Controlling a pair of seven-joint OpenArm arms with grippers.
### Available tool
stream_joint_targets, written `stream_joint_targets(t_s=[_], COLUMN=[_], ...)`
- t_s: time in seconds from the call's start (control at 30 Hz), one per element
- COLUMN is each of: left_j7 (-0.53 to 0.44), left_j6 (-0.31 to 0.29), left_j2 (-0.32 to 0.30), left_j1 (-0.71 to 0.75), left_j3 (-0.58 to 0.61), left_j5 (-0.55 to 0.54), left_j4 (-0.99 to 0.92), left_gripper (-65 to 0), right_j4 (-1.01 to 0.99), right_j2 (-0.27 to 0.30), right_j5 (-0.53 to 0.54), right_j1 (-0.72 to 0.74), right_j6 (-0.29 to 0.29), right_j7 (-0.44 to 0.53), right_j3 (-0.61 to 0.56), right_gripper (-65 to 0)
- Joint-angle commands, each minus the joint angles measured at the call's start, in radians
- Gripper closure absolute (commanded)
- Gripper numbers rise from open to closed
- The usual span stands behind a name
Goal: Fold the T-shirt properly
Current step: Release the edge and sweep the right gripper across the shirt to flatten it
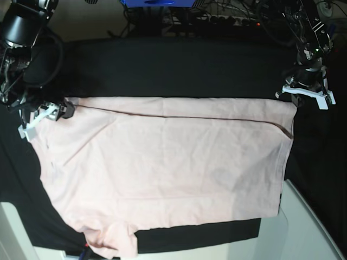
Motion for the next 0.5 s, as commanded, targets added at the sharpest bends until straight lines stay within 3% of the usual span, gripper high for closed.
stream_joint_targets(t_s=[0.0, 0.17, 0.47], left_j7=[-0.023, -0.023, -0.023], left_j6=[-0.008, -0.008, -0.008], left_j2=[-0.01, -0.01, -0.01], left_j1=[-0.003, -0.001, 0.011], left_j3=[-0.004, -0.004, -0.004], left_j5=[-0.007, -0.007, -0.007], left_j4=[0.013, 0.013, 0.013], left_gripper=[0.0, 0.0, 0.0], right_j4=[0.015, -0.008, -0.082], right_j2=[0.013, 0.013, 0.013], right_j5=[0.023, 0.023, 0.023], right_j1=[0.016, 0.046, 0.057], right_j6=[0.007, 0.007, 0.007], right_j7=[0.01, 0.004, 0.008], right_j3=[0.001, 0.001, -0.001], right_gripper=[-34.4, -19.6, 0.0])
